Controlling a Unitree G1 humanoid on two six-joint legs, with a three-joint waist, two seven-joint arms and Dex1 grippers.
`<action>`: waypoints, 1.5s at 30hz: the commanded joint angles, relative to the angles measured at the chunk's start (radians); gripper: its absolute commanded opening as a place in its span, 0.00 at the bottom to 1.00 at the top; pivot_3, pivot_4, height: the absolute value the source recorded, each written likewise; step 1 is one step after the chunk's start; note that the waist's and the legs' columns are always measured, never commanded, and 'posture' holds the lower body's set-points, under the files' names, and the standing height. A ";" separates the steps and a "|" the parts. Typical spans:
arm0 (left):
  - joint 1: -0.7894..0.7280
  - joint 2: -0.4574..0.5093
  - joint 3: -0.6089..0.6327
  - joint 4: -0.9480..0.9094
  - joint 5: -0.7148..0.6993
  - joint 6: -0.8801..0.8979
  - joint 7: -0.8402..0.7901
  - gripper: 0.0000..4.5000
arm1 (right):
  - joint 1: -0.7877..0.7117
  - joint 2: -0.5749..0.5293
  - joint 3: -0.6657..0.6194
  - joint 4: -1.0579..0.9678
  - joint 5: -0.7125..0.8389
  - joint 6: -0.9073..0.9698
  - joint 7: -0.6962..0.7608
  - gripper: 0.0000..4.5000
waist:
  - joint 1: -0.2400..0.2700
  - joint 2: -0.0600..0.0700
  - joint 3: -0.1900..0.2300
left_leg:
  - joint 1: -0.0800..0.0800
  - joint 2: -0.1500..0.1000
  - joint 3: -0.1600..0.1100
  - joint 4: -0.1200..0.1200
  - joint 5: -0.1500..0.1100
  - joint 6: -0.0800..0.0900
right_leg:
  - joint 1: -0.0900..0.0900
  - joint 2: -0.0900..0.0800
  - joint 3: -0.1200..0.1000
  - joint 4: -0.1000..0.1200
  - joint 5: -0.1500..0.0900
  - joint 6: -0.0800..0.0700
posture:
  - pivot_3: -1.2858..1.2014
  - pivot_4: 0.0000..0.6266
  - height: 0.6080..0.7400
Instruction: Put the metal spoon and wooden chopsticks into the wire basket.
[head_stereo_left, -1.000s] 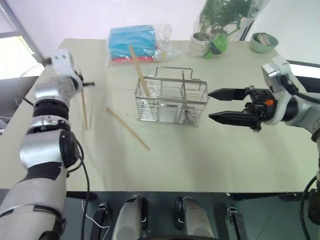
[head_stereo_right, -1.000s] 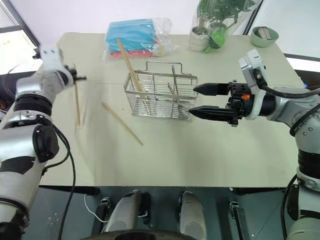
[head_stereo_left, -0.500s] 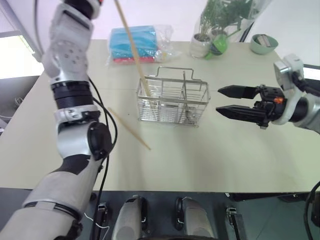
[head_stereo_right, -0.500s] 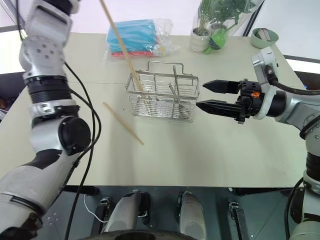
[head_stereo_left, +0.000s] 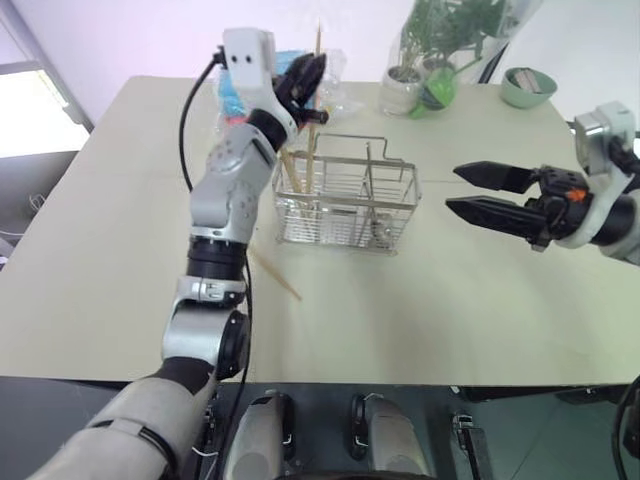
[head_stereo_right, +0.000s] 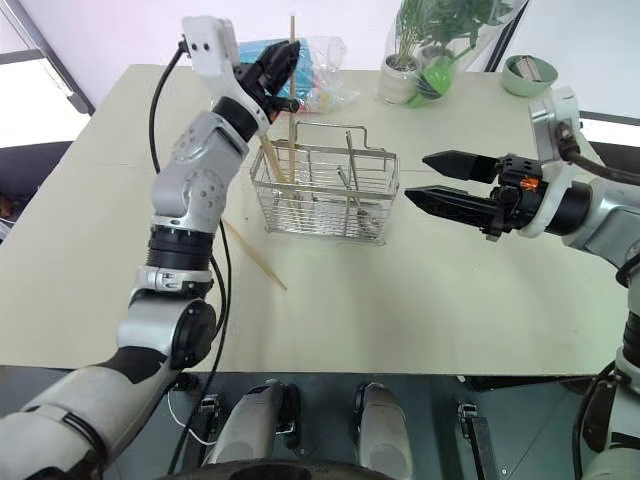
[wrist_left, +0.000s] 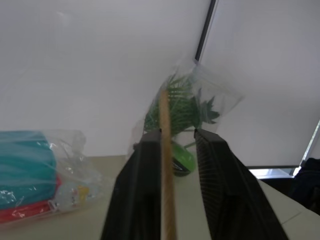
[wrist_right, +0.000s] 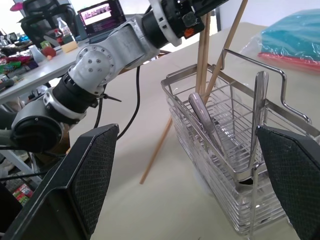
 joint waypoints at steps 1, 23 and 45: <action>-0.013 0.014 0.014 -0.108 -0.026 0.043 0.015 0.68 | -0.012 0.003 -0.019 0.006 0.007 -0.027 0.002 1.00 | 0.000 0.000 0.000 | 0.000 0.000 0.000 0.000 0.000 0.000 | 0.000 0.000 0.000 0.000 0.000 0.000 | 0.52 0.24 0.81; -0.247 0.154 0.472 -0.441 0.130 1.283 0.739 0.99 | -0.045 0.006 0.120 0.119 -0.151 -0.179 0.149 1.00 | -0.001 -0.001 0.001 | 0.001 0.000 -0.002 0.000 0.003 -0.005 | 0.002 0.001 0.000 0.001 -0.001 0.001 | 0.52 0.24 0.81; -0.067 -0.200 0.646 -0.083 0.410 1.066 0.863 0.99 | -0.060 0.035 0.093 0.089 -0.117 -0.140 0.114 1.00 | 0.003 0.000 0.000 | 0.001 0.000 -0.002 0.000 0.003 -0.006 | 0.001 0.000 0.000 0.001 0.000 0.000 | 0.52 0.24 0.81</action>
